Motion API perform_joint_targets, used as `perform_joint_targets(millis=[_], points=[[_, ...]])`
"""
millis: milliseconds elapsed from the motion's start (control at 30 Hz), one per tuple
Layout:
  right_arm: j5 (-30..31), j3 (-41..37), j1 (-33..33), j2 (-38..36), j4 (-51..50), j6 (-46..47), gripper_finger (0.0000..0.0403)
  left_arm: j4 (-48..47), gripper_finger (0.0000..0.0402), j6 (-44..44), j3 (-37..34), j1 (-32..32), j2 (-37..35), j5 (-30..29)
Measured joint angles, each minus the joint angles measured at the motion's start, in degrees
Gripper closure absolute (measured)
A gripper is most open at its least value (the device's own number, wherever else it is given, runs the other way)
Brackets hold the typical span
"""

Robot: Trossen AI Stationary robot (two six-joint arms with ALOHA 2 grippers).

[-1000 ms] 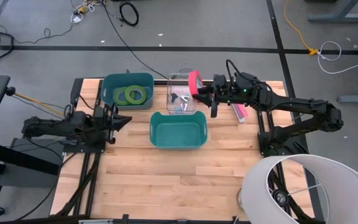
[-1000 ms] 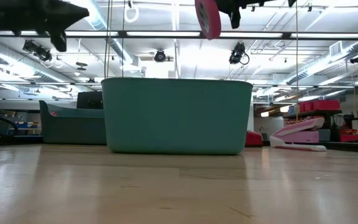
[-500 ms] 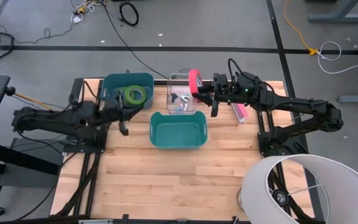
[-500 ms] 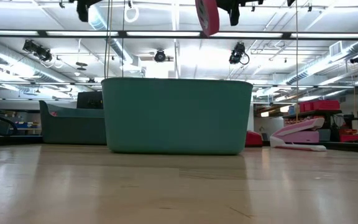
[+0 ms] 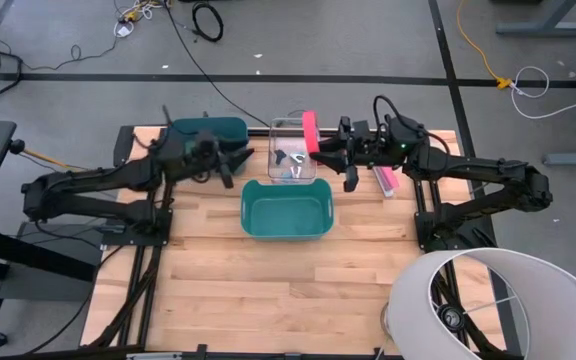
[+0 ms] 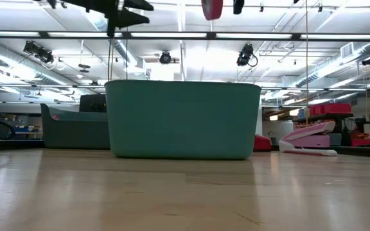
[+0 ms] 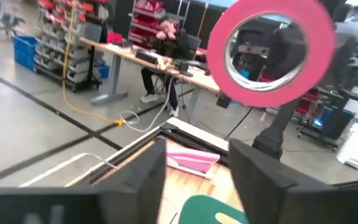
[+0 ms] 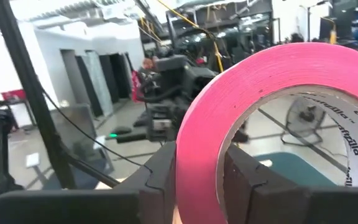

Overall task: Pick and place Stapler, Stapler remover, tape
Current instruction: Put the pink tape into the blue bin

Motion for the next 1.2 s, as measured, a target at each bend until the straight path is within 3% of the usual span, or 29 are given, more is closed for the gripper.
perform_joint_targets(millis=[233, 433, 667, 800, 1200], points=[[-1.9, 0.0, 0.0, 0.0, 2.6, 2.1, 0.0311, 0.4, 0.0111, -0.2, 6.8, 2.5, 8.1, 6.0], [-1.9, 0.0, 0.0, 0.0, 2.6, 2.1, 0.0311, 0.4, 0.0063, 0.2, 14.3, 2.6, 14.7, 6.1], [-1.9, 0.0, 0.0, 0.0, 2.5, 2.0, 0.0311, 0.3, 0.0054, 0.2, 20.6, 2.6, 21.1, 6.5], [-1.9, 0.0, 0.0, 0.0, 2.6, 2.0, 0.0311, 0.7, 0.0054, 0.2, 22.6, 2.6, 23.2, 10.2], [-1.9, 0.0, 0.0, 0.0, 2.1, 2.2, 0.0309, 6.6, 0.0054, -0.2, 23.6, 3.0, 26.0, 11.4]])
